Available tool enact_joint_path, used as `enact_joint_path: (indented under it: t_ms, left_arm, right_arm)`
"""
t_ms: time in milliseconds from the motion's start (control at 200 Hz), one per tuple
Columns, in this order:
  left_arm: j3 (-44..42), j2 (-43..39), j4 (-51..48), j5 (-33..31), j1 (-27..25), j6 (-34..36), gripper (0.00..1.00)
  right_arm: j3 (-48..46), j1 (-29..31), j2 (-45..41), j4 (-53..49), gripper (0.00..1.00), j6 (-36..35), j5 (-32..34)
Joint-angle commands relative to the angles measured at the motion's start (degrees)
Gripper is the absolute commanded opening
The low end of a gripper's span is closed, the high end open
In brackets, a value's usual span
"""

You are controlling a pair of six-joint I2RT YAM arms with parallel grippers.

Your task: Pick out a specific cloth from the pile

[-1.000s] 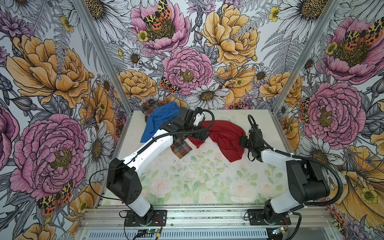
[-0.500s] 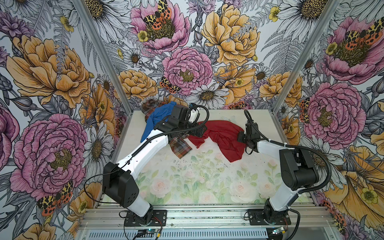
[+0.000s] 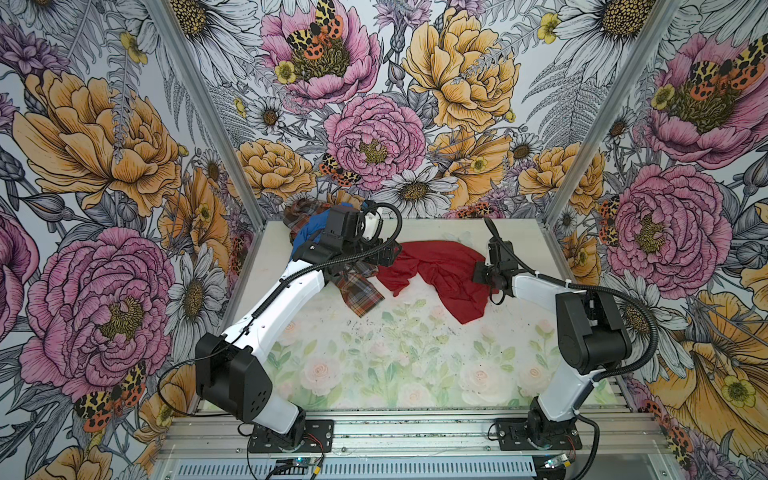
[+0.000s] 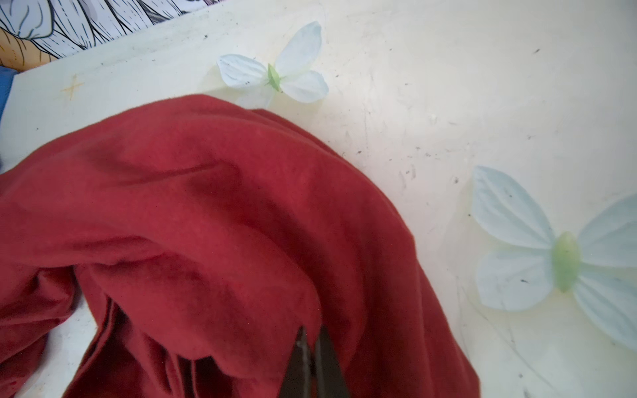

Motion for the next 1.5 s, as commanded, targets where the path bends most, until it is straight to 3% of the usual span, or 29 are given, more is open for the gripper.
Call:
enact_joint_path:
  t_ms: [0, 325, 525, 681, 876, 1106, 1496]
  left_arm:
    - [-1.6, -1.8, 3.0, 1.8, 1.7, -0.8, 0.99]
    - [-4.0, -3.3, 6.6, 3.9, 4.2, 0.2, 0.99]
    - [-5.5, -4.9, 9.0, 5.7, 5.0, -0.5, 0.99]
    - [-5.8, -4.9, 9.4, 6.1, 5.2, -0.5, 0.99]
    - [-6.1, -5.1, 9.9, 6.3, 5.9, -0.5, 0.99]
    - [-6.2, -4.8, 10.0, 6.2, 6.6, -0.3, 0.99]
    - [-6.2, -3.0, 10.1, 7.1, 7.0, -0.6, 0.99]
  right_arm:
    - [7.0, -0.9, -8.1, -3.6, 0.00, -0.6, 0.2]
    - [32.8, -5.8, -18.3, -21.0, 0.00, -1.8, 6.3]
    - [51.7, -7.8, -15.7, -29.5, 0.00, -2.0, 7.3]
    - [63.3, -7.7, -9.4, -35.3, 0.00, -0.2, 2.0]
    - [67.0, -6.7, -4.0, -35.2, 0.00, 1.8, -5.1]
    - [66.9, -6.6, -1.2, -35.1, 0.00, 1.2, -5.1]
    - [44.1, -9.1, -3.3, -27.7, 0.00, -1.8, -0.3]
